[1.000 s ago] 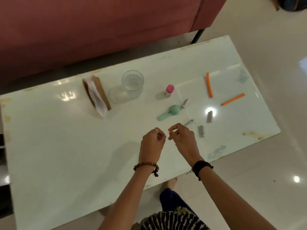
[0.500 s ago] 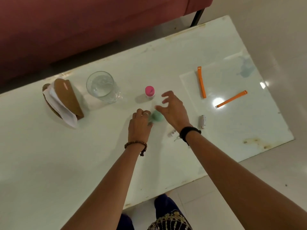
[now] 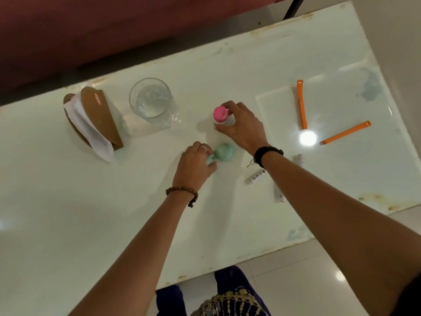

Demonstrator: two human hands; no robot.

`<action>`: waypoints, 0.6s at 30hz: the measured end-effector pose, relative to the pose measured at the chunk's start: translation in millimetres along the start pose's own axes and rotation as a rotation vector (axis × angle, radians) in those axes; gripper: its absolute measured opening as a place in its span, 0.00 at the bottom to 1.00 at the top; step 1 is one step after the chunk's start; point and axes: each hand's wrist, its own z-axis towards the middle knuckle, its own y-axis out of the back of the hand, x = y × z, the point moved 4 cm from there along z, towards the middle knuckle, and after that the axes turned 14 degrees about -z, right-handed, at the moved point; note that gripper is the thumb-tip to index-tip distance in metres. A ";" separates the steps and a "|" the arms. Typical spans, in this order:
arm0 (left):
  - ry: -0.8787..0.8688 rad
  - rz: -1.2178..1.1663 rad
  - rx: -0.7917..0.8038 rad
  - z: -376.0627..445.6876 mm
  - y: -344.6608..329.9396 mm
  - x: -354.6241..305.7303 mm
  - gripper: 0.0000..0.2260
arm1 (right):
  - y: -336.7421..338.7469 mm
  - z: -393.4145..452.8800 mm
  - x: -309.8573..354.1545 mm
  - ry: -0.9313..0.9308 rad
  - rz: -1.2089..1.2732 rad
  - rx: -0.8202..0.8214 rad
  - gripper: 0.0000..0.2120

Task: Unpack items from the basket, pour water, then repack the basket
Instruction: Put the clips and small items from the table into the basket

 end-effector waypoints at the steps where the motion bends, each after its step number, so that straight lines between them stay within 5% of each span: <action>1: -0.005 0.000 -0.001 -1.9 2.4 2.9 0.11 | -0.1 1.2 0.5 0.004 -0.010 -0.004 0.21; 11: 0.003 -0.090 -0.160 -59.4 60.5 48.4 0.09 | 15.9 -56.5 33.6 -0.024 0.002 -0.121 0.16; 18: 0.055 -0.192 -0.317 -169.3 154.1 88.7 0.09 | -17.9 -148.5 142.9 0.054 -0.011 -0.082 0.17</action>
